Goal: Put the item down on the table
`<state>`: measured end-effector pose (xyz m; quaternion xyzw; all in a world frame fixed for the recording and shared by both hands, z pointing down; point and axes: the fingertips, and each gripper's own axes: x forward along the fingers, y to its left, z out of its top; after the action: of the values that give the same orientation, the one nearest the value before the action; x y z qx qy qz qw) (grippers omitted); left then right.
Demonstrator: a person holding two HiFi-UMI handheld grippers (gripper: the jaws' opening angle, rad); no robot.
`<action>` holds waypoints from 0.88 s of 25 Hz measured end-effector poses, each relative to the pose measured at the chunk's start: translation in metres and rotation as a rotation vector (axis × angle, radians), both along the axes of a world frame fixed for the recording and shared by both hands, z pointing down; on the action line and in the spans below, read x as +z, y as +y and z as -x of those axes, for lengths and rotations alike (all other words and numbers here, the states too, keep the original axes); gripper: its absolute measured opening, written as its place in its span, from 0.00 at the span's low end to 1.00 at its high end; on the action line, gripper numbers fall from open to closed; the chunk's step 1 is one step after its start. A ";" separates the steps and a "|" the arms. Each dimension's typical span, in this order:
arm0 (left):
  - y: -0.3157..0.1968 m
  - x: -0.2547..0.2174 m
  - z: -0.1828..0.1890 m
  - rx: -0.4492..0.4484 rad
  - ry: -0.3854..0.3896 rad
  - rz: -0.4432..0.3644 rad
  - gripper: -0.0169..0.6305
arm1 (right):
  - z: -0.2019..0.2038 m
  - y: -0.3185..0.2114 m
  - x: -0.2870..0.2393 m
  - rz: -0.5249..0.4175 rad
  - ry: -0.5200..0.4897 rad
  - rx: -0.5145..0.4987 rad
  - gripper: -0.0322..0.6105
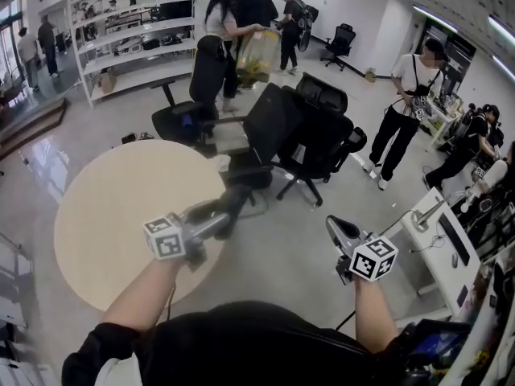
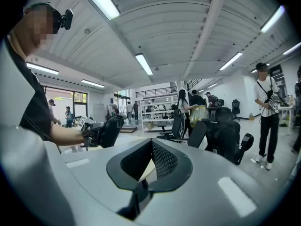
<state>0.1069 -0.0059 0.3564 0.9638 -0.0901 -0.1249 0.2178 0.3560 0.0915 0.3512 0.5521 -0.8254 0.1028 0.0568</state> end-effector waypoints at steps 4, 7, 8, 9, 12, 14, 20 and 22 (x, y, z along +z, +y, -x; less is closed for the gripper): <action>-0.031 0.010 -0.032 -0.046 -0.015 0.004 0.40 | -0.039 -0.035 0.010 0.001 -0.010 -0.041 0.07; -0.059 0.014 -0.071 -0.100 -0.012 0.009 0.40 | -0.083 -0.071 0.013 -0.003 -0.016 -0.082 0.07; -0.068 0.015 -0.087 -0.121 -0.005 0.019 0.40 | -0.100 -0.082 0.013 0.000 -0.014 -0.097 0.07; -0.076 0.016 -0.104 -0.141 0.005 0.032 0.40 | -0.117 -0.093 0.013 0.007 -0.012 -0.112 0.07; -0.096 0.017 -0.153 -0.182 0.024 0.060 0.40 | -0.167 -0.121 0.011 0.017 0.002 -0.159 0.07; -0.113 0.016 -0.176 -0.210 0.030 0.060 0.40 | -0.192 -0.143 0.009 0.013 0.011 -0.186 0.07; -0.149 0.022 -0.207 -0.281 0.001 0.071 0.40 | -0.214 -0.218 0.023 0.043 -0.011 -0.291 0.07; -0.169 0.026 -0.203 -0.306 -0.006 0.071 0.40 | -0.211 -0.244 0.028 0.045 -0.010 -0.320 0.07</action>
<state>0.3098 -0.1745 0.3828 0.9309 -0.2410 -0.1503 0.2298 0.5671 -0.1521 0.3792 0.4115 -0.9007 0.1137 0.0805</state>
